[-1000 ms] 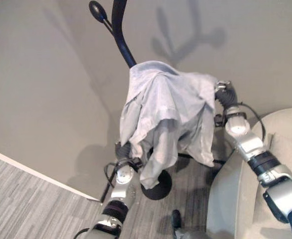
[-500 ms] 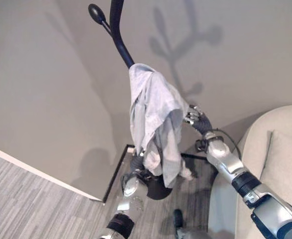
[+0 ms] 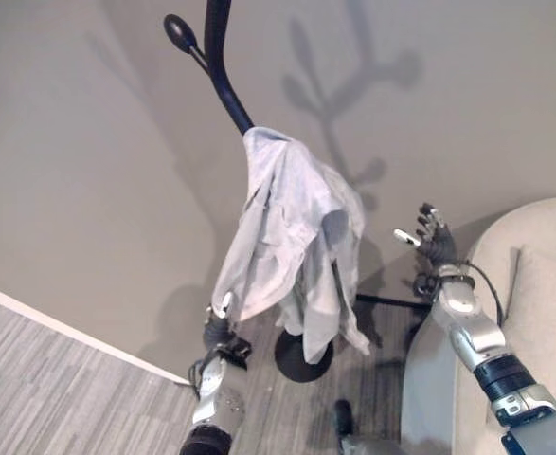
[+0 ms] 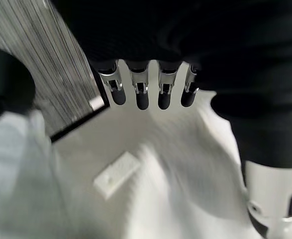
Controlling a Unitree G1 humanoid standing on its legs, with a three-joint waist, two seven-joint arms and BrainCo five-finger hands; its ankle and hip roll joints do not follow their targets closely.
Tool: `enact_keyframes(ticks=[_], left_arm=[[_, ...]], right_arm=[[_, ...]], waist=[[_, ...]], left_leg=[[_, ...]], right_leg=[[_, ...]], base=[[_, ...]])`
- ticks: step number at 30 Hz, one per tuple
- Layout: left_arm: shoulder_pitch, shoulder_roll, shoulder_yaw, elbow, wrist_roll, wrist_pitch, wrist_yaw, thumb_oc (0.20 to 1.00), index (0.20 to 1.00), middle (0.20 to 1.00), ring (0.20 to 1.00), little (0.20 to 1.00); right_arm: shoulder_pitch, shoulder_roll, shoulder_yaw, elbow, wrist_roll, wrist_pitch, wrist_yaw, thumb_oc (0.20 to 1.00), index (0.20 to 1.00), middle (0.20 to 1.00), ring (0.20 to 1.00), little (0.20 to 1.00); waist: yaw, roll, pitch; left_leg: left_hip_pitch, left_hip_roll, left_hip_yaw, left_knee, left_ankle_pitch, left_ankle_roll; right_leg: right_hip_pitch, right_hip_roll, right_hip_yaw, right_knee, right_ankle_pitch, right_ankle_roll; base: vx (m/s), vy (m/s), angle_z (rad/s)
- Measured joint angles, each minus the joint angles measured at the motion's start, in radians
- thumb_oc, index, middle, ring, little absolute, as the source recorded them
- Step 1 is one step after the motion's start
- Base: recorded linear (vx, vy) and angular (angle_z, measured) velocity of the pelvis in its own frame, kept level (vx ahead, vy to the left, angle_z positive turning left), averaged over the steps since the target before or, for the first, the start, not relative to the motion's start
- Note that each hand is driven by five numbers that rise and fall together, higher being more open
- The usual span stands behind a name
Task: Hang the clothes on the sofa on the clothes rack.
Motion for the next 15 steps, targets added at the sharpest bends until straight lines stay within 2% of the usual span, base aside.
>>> enact_keyframes(ticks=[2,5,7,8,10,13,15], left_arm=[[0.060,-0.012,0.047,0.038,-0.003,0.005,0.002,1.000,1.000,1.000,1.000,1.000],[0.089,-0.019,0.046,0.087,-0.006,0.009,-0.007,1.000,1.000,1.000,1.000,1.000],[0.083,-0.017,0.076,0.160,-0.008,0.016,-0.026,1.000,1.000,1.000,1.000,1.000],[0.085,-0.022,0.115,0.222,-0.043,0.022,-0.032,1.000,1.000,1.000,1.000,1.000],[0.075,-0.045,0.164,0.366,-0.112,0.051,-0.042,1.000,1.000,1.000,1.000,1.000],[0.053,-0.039,0.166,0.485,-0.117,0.056,-0.067,1.000,1.000,1.000,1.000,1.000],[0.050,-0.044,0.176,0.511,-0.126,0.082,-0.070,1.000,1.000,1.000,1.000,1.000]], right_arm=[[0.110,0.020,-0.043,0.000,-0.019,0.009,-0.003,1.000,1.000,1.000,1.000,1.000],[0.171,0.039,-0.050,0.002,-0.019,0.005,0.001,1.000,1.000,1.000,1.000,1.000],[0.213,0.093,-0.066,0.019,-0.017,-0.009,0.001,1.000,1.000,1.000,1.000,1.000],[0.220,0.132,-0.064,0.087,-0.007,-0.022,0.003,1.000,1.000,1.000,1.000,1.000],[0.220,0.184,-0.022,0.300,0.053,0.006,0.016,1.000,1.000,1.000,1.000,1.000],[0.201,0.204,0.007,0.418,0.069,0.000,0.026,1.000,1.000,1.000,1.000,1.000],[0.193,0.225,0.022,0.474,0.079,0.021,0.031,1.000,1.000,1.000,1.000,1.000]], waist=[[-0.004,0.002,0.002],[-0.005,0.001,0.007],[-0.003,-0.005,0.006],[-0.005,-0.011,0.007],[-0.004,-0.023,0.013],[-0.002,-0.032,0.010],[-0.002,-0.041,0.009]], left_leg=[[-0.004,0.000,0.001,0.000,-0.001,0.002],[-0.009,-0.002,0.002,-0.002,-0.004,0.006],[-0.028,-0.002,0.003,0.001,-0.003,0.006],[-0.038,-0.003,0.003,0.004,-0.002,0.008],[-0.039,-0.004,0.004,0.004,-0.001,0.009],[-0.037,-0.003,0.004,0.005,0.000,0.010],[-0.037,-0.004,0.004,0.006,0.000,0.011]], right_leg=[[-0.006,0.000,0.002,0.000,-0.001,-0.001],[-0.011,0.000,0.003,0.000,0.000,-0.001],[-0.033,0.000,0.003,0.010,-0.001,-0.001],[-0.044,-0.001,0.003,0.011,-0.001,-0.001],[-0.043,-0.001,0.002,0.010,-0.001,-0.001],[-0.041,-0.001,0.002,0.012,-0.001,-0.001],[-0.041,-0.002,0.002,0.012,-0.001,-0.001]], base=[[0.00,0.007,-0.05],[-0.02,0.005,-0.01],[-0.02,-0.002,0.01],[-0.02,-0.008,-0.04],[0.00,0.000,0.00],[0.00,-0.001,0.01],[0.00,0.000,0.00]])
